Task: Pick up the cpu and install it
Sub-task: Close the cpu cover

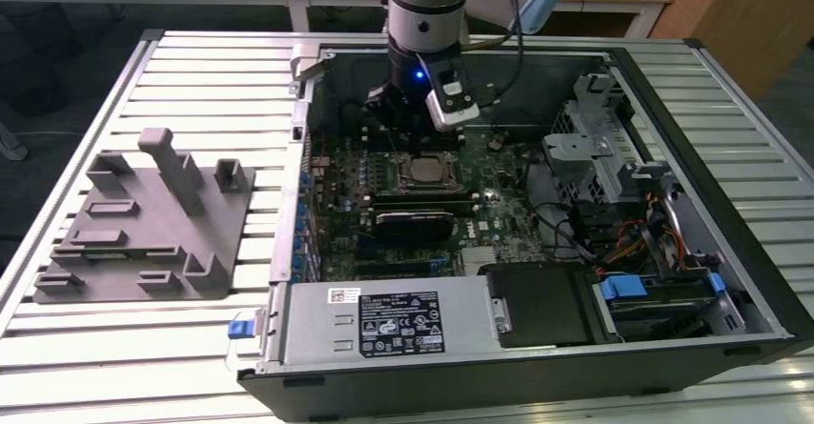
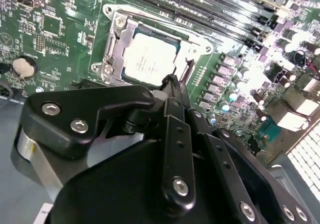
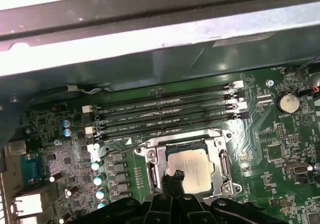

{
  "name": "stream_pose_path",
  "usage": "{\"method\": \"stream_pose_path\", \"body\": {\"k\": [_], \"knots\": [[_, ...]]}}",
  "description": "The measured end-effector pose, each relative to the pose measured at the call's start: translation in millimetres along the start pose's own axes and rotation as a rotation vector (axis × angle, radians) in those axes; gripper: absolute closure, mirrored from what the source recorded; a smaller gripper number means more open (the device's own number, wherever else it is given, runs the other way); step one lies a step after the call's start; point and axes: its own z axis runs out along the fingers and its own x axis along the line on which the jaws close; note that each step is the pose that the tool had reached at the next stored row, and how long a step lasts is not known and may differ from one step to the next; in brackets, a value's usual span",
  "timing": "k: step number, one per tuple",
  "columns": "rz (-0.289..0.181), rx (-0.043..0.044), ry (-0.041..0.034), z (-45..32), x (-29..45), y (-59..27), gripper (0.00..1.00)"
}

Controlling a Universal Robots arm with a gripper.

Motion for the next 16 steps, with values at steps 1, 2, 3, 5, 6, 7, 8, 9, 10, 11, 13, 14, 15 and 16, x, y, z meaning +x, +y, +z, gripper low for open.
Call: {"method": "stream_pose_path", "body": {"k": [1, 2, 3, 5, 6, 7, 8, 9, 10, 11, 13, 14, 15, 16], "knots": [[0.000, 0.0001, 0.0000, 0.0, -1.2, 0.2, 0.89], [0.000, 0.0000, -0.0001, 0.1, -3.1, 0.6, 0.89], [0.000, -0.0001, -0.0001, 0.1, -5.2, 0.9, 0.89], [0.000, -0.0002, 0.0000, 0.2, -11.2, 2.0, 0.89], [0.000, 0.0000, 0.0001, 0.2, -14.1, 2.5, 0.89], [0.000, -0.0001, 0.0002, 0.2, -17.0, 3.1, 0.89], [0.000, -0.0001, 0.0002, 0.3, -19.6, 3.5, 0.89], [0.000, 0.0000, 0.0002, 0.2, -21.5, 3.8, 0.89], [0.000, 0.0000, 0.0003, 0.3, -22.6, 4.0, 0.89], [0.000, -0.0001, 0.0002, 0.3, -23.3, 4.1, 0.89], [0.000, 0.0000, 0.0002, -1.5, -23.5, 4.3, 0.89], [0.000, 0.0001, 0.0002, -3.2, -23.6, 4.4, 0.89], [0.000, 0.0000, 0.0002, -5.3, -23.6, 4.5, 0.89], [0.000, -0.0003, 0.0001, -7.7, -23.6, 4.6, 0.89]]}}
